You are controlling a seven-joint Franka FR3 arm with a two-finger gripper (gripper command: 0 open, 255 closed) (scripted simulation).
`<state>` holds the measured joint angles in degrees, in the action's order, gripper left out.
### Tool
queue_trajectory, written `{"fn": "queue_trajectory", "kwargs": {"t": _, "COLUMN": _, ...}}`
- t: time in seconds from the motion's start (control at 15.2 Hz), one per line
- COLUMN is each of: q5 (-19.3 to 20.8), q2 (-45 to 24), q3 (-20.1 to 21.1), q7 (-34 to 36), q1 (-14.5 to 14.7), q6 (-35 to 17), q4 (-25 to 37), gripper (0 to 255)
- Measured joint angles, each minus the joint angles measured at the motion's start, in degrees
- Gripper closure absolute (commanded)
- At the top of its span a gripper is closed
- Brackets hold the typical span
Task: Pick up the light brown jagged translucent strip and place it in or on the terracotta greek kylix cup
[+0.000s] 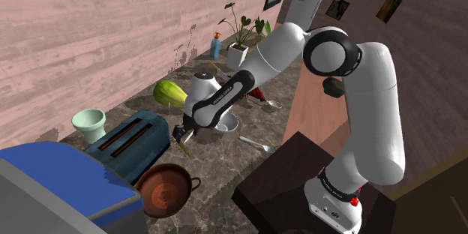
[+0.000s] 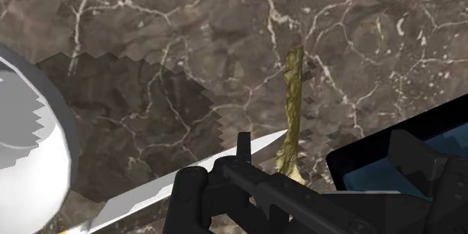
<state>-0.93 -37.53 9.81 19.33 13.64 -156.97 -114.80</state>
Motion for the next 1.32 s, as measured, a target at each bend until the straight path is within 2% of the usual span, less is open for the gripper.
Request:
{"fn": "queue_trajectory", "kwargs": {"t": 0.26, "q5": 0.4, "q2": -5.8, "q3": -0.4, "q7": 0.2, "q1": 1.1, "q6": -0.6, "q4": 5.4, "gripper": 0}}
{"fn": "queue_trajectory", "kwargs": {"t": 0.59, "q5": 0.7, "q2": -9.8, "q3": -0.9, "q7": 0.4, "q1": 1.7, "q6": -2.2, "q4": 7.8, "gripper": 0}}
{"fn": "queue_trajectory", "kwargs": {"t": 1.06, "q5": 0.8, "q2": -11.0, "q3": -1.0, "q7": 0.5, "q1": 2.1, "q6": -2.6, "q4": 8.6, "gripper": 0}}
{"fn": "queue_trajectory", "kwargs": {"t": 1.12, "q5": 0.8, "q2": -11.0, "q3": -1.0, "q7": 0.5, "q1": 2.1, "q6": -2.6, "q4": 8.6, "gripper": 255}}
{"fn": "queue_trajectory", "kwargs": {"t": 1.32, "q5": 0.8, "q2": -10.9, "q3": -1.0, "q7": 0.5, "q1": 2.1, "q6": -2.6, "q4": 8.6, "gripper": 255}}
